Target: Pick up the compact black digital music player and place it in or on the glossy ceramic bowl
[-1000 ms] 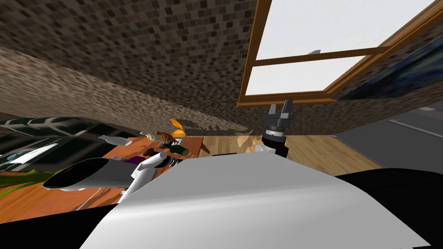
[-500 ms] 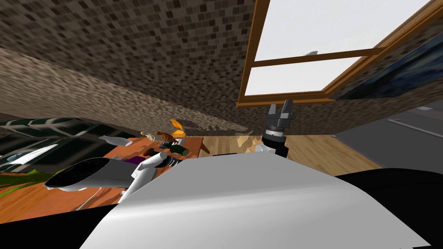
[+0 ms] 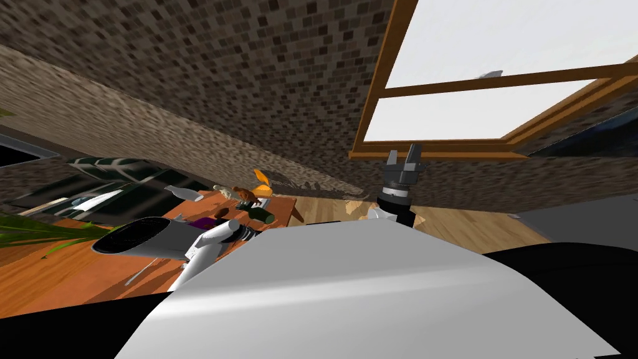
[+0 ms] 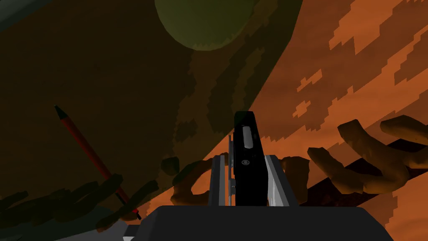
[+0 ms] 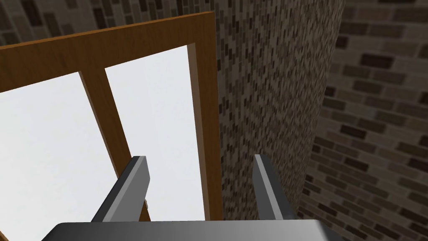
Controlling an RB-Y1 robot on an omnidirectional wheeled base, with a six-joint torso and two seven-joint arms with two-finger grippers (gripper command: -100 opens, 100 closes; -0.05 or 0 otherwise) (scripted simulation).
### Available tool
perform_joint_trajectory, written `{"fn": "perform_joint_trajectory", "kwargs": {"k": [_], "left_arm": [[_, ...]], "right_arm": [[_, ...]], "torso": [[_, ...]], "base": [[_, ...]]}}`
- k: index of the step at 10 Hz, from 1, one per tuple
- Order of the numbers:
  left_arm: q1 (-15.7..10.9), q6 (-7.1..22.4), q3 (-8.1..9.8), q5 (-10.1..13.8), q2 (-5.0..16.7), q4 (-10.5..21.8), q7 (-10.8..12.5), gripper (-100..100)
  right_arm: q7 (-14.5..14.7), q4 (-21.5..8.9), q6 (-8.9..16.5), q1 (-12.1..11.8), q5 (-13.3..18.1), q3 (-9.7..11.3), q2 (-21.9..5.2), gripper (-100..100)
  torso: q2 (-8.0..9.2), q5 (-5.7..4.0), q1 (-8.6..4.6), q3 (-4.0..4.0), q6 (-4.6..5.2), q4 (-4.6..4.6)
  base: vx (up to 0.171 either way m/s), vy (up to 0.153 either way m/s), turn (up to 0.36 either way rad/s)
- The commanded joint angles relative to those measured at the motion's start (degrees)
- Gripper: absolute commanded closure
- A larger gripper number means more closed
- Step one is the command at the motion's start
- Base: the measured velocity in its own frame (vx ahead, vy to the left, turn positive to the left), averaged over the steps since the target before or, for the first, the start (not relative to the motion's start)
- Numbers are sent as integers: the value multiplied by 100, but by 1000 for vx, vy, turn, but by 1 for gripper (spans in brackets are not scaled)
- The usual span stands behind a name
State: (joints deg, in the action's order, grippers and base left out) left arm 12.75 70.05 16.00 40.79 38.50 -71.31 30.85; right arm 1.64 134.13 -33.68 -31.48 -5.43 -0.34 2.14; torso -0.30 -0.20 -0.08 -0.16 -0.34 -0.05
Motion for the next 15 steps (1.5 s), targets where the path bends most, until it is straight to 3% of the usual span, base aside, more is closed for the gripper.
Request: {"fn": "perform_joint_trajectory", "kwargs": {"k": [1,5,6,7,8,11,15], "left_arm": [[121,63,-22,47,35,-237,-71,100],[405,205,-87,175,116,-763,-265,100],[356,162,-78,156,100,-650,-243,100],[365,172,-81,160,100,-661,-255,0],[377,297,49,270,250,-683,-234,100],[415,510,226,459,446,-707,-206,100],[479,853,510,765,751,-729,-167,100]], "right_arm": [[0,0,0,0,0,0,0,0],[0,0,0,0,0,0,0,0],[0,0,0,0,0,0,0,0],[0,0,0,2,0,1,0,0],[0,0,0,2,0,0,0,0],[0,-1,1,5,0,1,0,0],[0,-1,1,5,0,0,-1,0]], "torso": [[0,0,0,0,0,0],[9,-11,-13,5,-3,2],[10,-14,-20,6,-1,3],[29,-14,-16,16,6,7],[45,-15,-11,26,3,11],[153,-38,7,83,-32,23],[244,-74,74,124,-151,12]], "base": [[125,-11,180],[125,-26,199],[54,-21,39],[10,-5,-9],[-111,13,-103],[-190,53,-84],[-193,67,-62]]}}
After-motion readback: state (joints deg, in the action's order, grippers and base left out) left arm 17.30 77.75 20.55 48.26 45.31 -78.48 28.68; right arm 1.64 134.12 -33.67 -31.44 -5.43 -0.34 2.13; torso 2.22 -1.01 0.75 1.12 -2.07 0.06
